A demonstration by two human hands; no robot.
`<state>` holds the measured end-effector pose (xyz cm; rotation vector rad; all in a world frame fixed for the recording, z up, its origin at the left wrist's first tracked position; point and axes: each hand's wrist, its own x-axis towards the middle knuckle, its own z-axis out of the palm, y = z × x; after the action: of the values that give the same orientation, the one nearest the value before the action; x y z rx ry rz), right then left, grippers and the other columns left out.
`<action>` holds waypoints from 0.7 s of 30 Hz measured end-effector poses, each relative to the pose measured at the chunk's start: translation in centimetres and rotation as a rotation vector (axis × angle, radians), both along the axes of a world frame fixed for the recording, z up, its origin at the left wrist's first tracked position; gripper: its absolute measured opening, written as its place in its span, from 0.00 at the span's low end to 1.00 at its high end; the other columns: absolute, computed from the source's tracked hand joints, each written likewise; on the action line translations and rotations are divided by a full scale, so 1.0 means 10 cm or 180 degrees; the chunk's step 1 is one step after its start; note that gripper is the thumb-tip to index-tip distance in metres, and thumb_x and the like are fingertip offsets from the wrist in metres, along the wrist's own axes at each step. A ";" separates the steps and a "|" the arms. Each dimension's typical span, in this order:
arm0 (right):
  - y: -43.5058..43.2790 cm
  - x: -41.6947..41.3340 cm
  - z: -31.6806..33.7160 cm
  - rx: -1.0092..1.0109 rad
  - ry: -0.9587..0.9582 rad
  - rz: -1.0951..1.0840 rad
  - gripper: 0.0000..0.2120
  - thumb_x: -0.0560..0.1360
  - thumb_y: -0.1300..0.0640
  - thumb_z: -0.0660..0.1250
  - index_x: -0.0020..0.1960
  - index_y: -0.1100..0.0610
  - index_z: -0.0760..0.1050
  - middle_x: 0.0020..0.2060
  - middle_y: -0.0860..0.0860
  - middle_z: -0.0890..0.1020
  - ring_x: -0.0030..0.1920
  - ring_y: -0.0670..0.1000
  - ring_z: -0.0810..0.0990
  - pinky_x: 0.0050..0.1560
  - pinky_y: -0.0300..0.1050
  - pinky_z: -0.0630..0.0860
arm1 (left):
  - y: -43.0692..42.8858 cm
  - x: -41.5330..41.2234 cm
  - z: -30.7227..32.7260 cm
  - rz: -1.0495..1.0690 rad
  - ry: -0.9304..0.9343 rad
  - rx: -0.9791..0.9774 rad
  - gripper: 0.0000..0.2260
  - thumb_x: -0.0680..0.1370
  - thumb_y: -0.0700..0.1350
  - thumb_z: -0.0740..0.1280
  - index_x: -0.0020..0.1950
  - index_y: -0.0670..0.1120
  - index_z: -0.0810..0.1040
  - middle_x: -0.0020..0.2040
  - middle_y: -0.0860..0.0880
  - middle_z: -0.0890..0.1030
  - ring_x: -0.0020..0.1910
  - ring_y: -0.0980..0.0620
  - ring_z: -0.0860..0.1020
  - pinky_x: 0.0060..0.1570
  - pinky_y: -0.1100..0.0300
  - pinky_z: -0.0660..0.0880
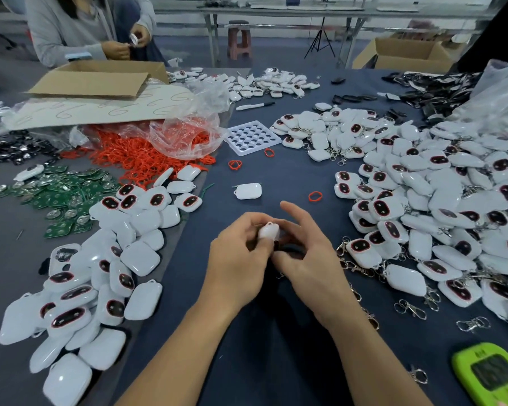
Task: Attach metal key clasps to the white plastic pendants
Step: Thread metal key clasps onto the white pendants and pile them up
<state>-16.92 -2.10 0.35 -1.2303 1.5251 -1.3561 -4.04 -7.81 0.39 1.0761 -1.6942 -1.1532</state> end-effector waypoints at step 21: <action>-0.02 -0.05 -0.05 -0.0343 -0.1102 -0.0772 0.10 0.76 0.68 0.69 0.50 0.54 0.76 0.37 0.53 0.78 0.30 0.51 0.73 0.33 0.42 0.75 | 0.10 0.11 0.15 -0.0586 -0.1949 -0.0540 0.13 0.67 0.64 0.66 0.50 0.67 0.80 0.50 0.67 0.78 0.49 0.64 0.76 0.48 0.63 0.73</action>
<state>-17.37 -2.32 -0.11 -0.8340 1.3988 -1.7277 -2.98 -6.85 1.85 1.2647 -2.3580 -0.8056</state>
